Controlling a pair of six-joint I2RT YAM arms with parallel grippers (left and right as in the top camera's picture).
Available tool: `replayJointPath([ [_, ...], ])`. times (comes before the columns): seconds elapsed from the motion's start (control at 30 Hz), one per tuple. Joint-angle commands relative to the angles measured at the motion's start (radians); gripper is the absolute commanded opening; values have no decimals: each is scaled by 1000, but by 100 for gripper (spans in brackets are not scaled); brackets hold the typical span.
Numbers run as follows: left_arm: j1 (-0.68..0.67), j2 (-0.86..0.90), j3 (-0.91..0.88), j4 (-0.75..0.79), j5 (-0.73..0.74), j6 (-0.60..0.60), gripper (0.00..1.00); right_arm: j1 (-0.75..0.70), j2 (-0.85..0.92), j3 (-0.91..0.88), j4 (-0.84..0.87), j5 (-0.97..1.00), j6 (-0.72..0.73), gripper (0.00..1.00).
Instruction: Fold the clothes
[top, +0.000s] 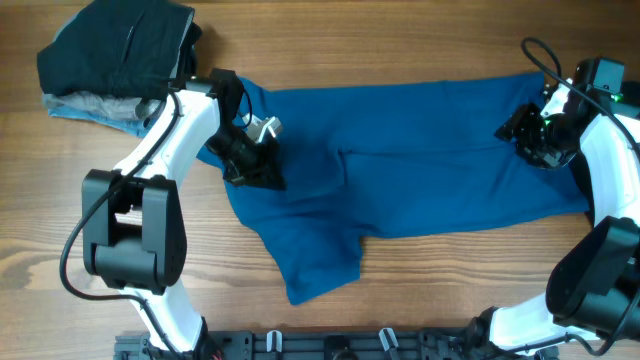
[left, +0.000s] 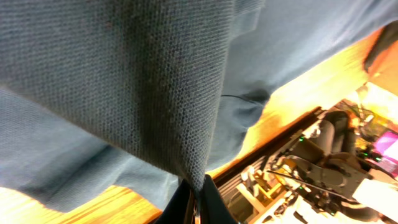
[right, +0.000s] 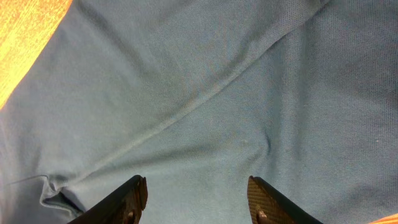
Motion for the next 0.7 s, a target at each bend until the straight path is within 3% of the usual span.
replayJointPath([
  [0.0, -5, -32, 11, 12, -73, -3, 4, -3, -7, -2, 0, -16, 17, 56],
  [0.47, -19, -31, 10, 408, -95, -3, 4, -3, -7, -2, 26, -16, 28, 57],
  [0.67, -18, -23, 9, 590, -209, -3, 5, -3, -7, -2, 51, -17, 27, 57],
])
